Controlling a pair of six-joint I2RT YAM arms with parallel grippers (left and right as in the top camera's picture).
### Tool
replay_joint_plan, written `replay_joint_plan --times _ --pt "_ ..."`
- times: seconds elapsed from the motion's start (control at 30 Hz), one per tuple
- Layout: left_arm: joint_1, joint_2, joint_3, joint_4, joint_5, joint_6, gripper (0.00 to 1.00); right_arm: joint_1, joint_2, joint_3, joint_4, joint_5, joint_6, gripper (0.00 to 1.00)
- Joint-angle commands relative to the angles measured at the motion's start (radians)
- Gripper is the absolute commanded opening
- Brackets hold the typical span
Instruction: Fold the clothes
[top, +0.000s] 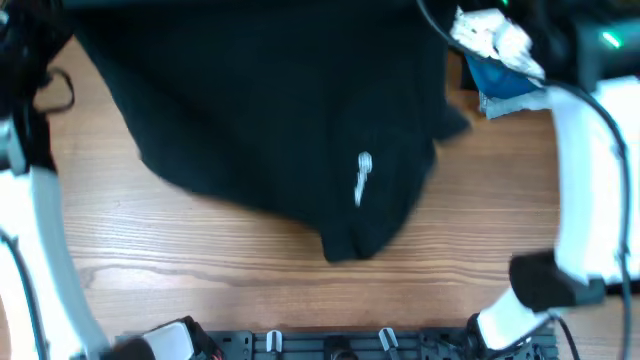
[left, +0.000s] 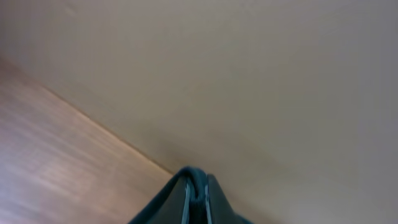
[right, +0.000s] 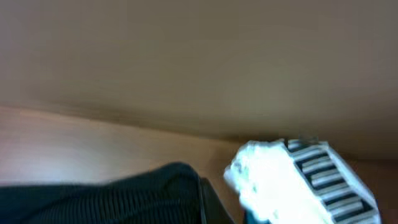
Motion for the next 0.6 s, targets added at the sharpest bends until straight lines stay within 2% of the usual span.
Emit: replay_joint_plan --times 0.0,0.07,0.17,0.3,0.4,0.5,0.57 --pt "-0.014 0.114 0.01 0.23 -0.024 0.019 0.04 -0.011 0.052 0.011 0.221 0.075 -0.078 0.04" --pt "-0.037 0.143 0.01 0.352 -0.027 0.019 0.04 -0.011 0.048 0.016 0.344 0.062 -0.079 0.04" --pt "-0.075 0.146 0.014 0.472 -0.072 0.019 0.04 -0.011 0.046 0.046 0.427 0.062 -0.089 0.04" --pt "-0.09 0.146 0.049 0.488 -0.093 0.02 0.04 -0.011 0.05 0.056 0.438 0.062 -0.101 0.04" --pt "-0.095 0.153 0.049 0.376 -0.093 0.042 0.04 -0.011 0.091 0.056 0.364 0.059 -0.097 0.04" --pt "-0.112 0.198 0.048 0.21 -0.094 0.126 0.04 -0.011 0.164 0.049 0.243 0.002 -0.097 0.04" --pt "-0.112 0.245 0.048 0.072 -0.095 0.134 0.04 -0.011 0.223 0.048 0.162 -0.057 -0.089 0.04"
